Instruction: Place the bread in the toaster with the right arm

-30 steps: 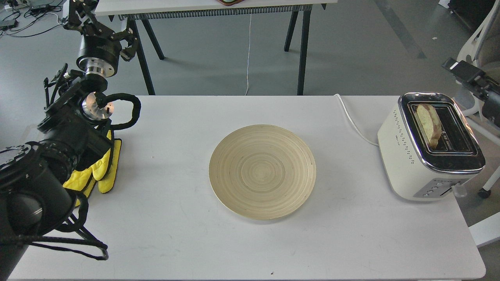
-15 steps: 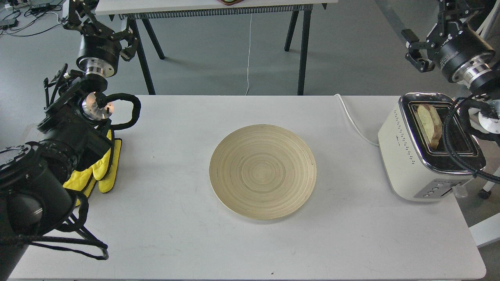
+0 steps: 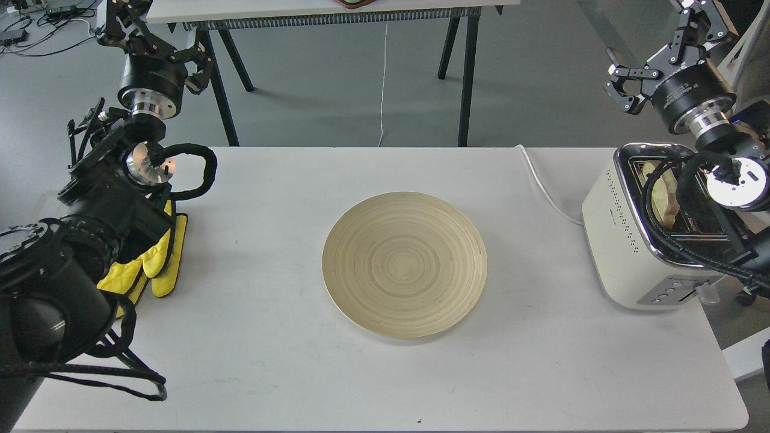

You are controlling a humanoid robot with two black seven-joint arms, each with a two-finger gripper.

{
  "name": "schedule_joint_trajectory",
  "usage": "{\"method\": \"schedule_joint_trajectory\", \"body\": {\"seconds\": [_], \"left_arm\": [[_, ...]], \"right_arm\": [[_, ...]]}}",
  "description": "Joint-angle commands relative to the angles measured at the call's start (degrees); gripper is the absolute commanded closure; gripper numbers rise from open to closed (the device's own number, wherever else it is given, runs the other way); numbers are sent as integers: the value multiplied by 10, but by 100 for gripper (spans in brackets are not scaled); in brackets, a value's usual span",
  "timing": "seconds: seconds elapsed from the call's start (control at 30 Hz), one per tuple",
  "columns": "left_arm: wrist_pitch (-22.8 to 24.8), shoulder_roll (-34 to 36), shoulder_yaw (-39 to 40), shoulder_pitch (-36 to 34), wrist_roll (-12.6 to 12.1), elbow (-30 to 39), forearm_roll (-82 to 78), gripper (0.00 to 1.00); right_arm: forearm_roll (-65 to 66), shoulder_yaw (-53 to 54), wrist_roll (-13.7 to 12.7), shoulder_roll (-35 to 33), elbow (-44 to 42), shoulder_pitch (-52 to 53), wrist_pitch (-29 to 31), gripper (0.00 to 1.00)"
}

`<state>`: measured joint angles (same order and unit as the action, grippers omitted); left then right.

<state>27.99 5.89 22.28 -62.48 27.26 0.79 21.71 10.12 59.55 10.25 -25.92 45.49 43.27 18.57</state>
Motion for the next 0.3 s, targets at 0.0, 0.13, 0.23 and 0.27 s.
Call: {"method": "schedule_joint_trajectory", "body": {"seconds": [0.0, 0.13, 0.23, 0.27], "left_arm": [[0, 0, 0, 0, 0, 0, 0, 0], [0, 0, 0, 1, 0, 0, 0, 0], [0, 0, 0, 0, 0, 0, 1, 0], [0, 0, 0, 0, 0, 0, 1, 0]], "right_arm": [[0, 10, 2, 3, -19, 6, 7, 0], [0, 10, 4, 6, -22, 15, 34, 0], [0, 10, 5, 6, -23, 16, 32, 0], [0, 10, 6, 7, -23, 16, 31, 0]]}}
